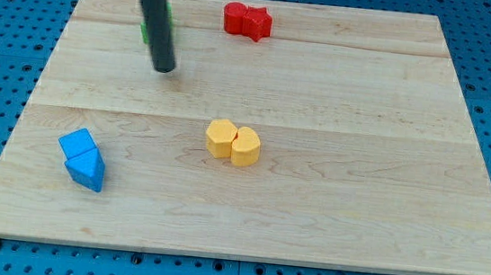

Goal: Drag the green blocks to the top left side of the board

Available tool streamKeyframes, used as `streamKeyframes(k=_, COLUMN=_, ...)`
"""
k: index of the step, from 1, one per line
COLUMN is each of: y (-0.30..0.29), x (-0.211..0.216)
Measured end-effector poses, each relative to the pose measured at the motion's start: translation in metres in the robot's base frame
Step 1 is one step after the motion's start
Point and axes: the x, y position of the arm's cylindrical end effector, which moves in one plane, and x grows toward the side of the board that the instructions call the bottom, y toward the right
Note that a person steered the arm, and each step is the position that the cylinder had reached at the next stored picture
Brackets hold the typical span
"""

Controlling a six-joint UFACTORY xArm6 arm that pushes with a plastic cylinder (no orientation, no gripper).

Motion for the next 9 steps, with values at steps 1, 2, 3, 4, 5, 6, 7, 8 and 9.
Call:
streamKeyframes(k=1, y=0.000, x=-0.045)
streamKeyframes(k=2, y=0.000, x=-0.090)
streamKeyframes(k=3, y=-0.006, x=-0.122)
streamKeyframes(k=4, y=-0.006, x=-0.136)
streamKeyframes(k=5, y=-0.019, x=-0.118)
streamKeyframes(k=6, y=-0.022, x=-0.093)
streamKeyframes(k=7, y=-0.091, x=-0.099)
streamKeyframes(k=8, y=-0.016, x=-0.099)
streamKeyframes(k=9, y=0.028, x=-0.057)
